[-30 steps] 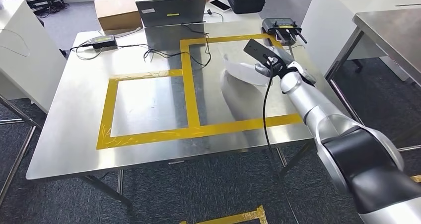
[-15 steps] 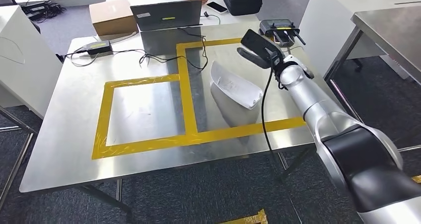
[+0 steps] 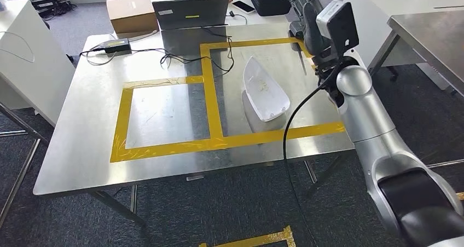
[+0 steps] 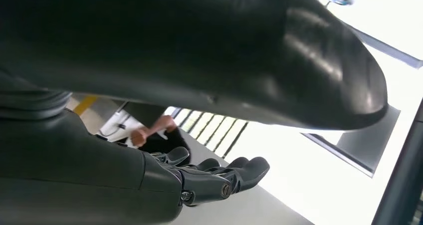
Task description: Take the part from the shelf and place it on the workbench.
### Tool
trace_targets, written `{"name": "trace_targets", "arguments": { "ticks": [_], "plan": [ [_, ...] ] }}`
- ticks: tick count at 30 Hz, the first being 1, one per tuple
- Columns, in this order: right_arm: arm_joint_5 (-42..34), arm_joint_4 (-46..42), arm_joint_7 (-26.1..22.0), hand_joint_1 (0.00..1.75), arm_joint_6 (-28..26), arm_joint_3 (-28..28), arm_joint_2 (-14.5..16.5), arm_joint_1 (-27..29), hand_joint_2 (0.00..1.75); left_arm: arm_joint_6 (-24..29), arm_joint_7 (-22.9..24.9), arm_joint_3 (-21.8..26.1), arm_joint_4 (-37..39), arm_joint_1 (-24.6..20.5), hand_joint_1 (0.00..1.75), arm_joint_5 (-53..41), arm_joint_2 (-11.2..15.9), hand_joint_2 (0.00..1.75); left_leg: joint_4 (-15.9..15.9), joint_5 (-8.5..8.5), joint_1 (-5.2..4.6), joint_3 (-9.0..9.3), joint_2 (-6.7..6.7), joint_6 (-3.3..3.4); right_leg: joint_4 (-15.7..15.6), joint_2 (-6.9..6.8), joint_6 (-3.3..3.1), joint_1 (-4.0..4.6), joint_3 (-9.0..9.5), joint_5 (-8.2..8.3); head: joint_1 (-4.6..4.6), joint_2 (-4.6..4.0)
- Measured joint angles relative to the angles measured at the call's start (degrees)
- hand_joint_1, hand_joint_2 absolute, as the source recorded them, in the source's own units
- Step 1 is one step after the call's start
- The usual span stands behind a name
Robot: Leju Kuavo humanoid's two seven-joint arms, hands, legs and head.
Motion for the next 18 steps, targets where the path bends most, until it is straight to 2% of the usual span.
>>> {"name": "trace_targets", "arguments": {
  "ticks": [2,3,4,5,6,7,8,9,10,11,12,14,15,16,18],
  "plan": [
    [0.1,-1.7,-0.3,0.00,-0.2,-0.5,-0.1,1.2,0.00,-0.1,0.1,0.0,0.0,0.0,0.00,-0.3,-0.1,0.00,0.0,0.13,0.05,0.10,0.02,-0.17,-0.1,0.05,-0.18,0.10,-0.21,0.26,0.07,0.00],
    [0.4,-5.0,-0.7,0.00,-0.2,-1.8,-0.3,3.9,0.00,-0.1,0.3,0.0,0.0,0.1,0.00,-0.9,-0.2,0.00,-0.2,0.39,0.10,0.13,0.01,-0.55,-0.5,0.02,-0.55,0.07,-0.43,0.61,0.14,0.00],
    [1.1,-9.7,-1.3,0.00,-0.2,-3.7,-0.4,7.9,0.00,-0.3,0.5,-0.2,0.0,0.2,0.00,-1.8,-0.3,0.00,0.3,-0.52,0.19,-0.12,0.03,-0.99,-0.9,-0.07,-1.10,0.04,-0.81,1.22,0.19,0.00],
    [2.1,-14.9,-1.8,0.00,0.1,-5.9,-0.5,12.6,0.00,-0.6,0.6,-0.4,0.0,0.2,0.00,-2.9,-0.3,0.00,1.6,-2.48,0.28,-0.55,0.04,-1.46,-1.4,-0.18,-1.68,0.00,-1.32,1.95,0.25,0.00],
    [3.2,-19.8,-2.5,0.00,0.5,-8.1,-0.6,17.4,0.00,-0.7,0.7,-0.7,0.0,0.3,0.00,-4.1,-0.3,0.00,4.0,-5.36,0.34,-1.19,0.06,-1.89,-1.6,-0.30,-2.12,-0.07,-1.92,2.87,0.22,-0.01],
    [4.3,-23.1,-3.1,0.00,0.9,-9.8,-0.6,21.3,0.00,-0.9,0.5,-1.1,0.0,0.3,0.00,-5.1,-0.2,0.00,7.6,-8.93,0.38,-1.91,0.08,-2.10,-1.7,-0.41,-2.34,-0.05,-2.63,3.56,0.20,-0.01],
    [5.2,-25.7,-3.9,0.00,1.2,-11.3,-0.5,24.9,0.00,-0.9,0.1,-1.7,-0.1,0.4,0.00,-5.8,0.0,0.00,11.2,-11.32,0.38,-2.30,0.08,-2.26,-1.7,-0.50,-2.37,-0.02,-3.30,4.13,0.20,-0.01],
    [6.0,-28.0,-4.9,0.00,1.4,-12.8,-0.5,28.5,0.00,-0.9,-0.3,-2.2,-0.1,0.3,0.00,-6.5,0.2,0.00,14.1,-12.28,0.37,-2.25,0.09,-2.39,-1.6,-0.60,-2.32,0.00,-4.06,4.68,0.20,-0.01],
    [6.7,-30.1,-6.0,0.00,1.4,-14.3,-0.4,32.0,0.00,-0.9,-0.9,-2.7,-0.2,0.3,0.00,-7.0,0.4,0.00,15.4,-11.88,0.36,-1.54,0.09,-2.45,-1.4,-0.70,-2.22,0.00,-4.86,5.22,0.20,0.00],
    [7.2,-31.9,-7.2,0.00,1.4,-15.8,-0.4,35.3,0.00,-0.9,-1.5,-3.2,-0.2,0.2,0.00,-7.3,0.6,0.00,14.9,-10.61,0.36,0.09,0.09,-2.45,-1.2,-0.76,-2.07,-0.02,-5.70,5.74,0.20,0.00],
    [7.6,-33.5,-8.2,0.00,1.4,-17.2,-0.3,38.2,0.00,-0.9,-1.9,-3.5,-0.3,0.1,0.00,-7.4,0.8,0.00,12.4,-9.36,0.38,2.66,0.04,-2.40,-0.9,-0.77,-1.87,-0.08,-6.61,6.23,0.20,0.00],
    [8.3,-36.4,-9.8,0.00,1.4,-20.0,0.0,43.2,0.00,-0.9,-2.6,-4.2,-0.4,-0.5,0.00,-7.6,1.0,0.00,4.7,-9.54,0.25,8.78,-0.32,-2.05,-0.3,-0.72,-1.34,-0.06,-8.03,7.07,0.27,0.00],
    [8.6,-37.6,-10.3,0.00,1.5,-21.0,0.2,45.2,0.00,-0.9,-2.8,-4.5,-0.5,-0.9,0.00,-7.6,1.0,0.00,1.7,-10.27,0.15,10.67,-0.50,-1.76,0.0,-0.67,-1.03,-0.04,-8.38,7.49,0.32,0.00],
    [9.0,-38.5,-10.8,0.00,1.6,-21.8,0.5,46.8,0.00,-0.9,-2.9,-4.7,-0.6,-1.3,0.00,-7.6,1.1,0.00,0.0,-10.92,-0.02,11.51,-0.61,-1.39,0.0,-0.61,-0.70,-0.05,-8.55,7.94,0.34,0.00],
    [9.7,-39.5,-11.3,0.00,1.9,-22.6,1.2,49.2,0.00,-0.9,-2.9,-5.0,-0.6,-1.9,0.00,-7.7,1.1,0.00,-0.5,-10.37,-0.18,10.93,-0.32,-0.39,-0.1,-0.36,0.02,-0.28,-8.64,8.69,0.31,0.00]
  ]
}}
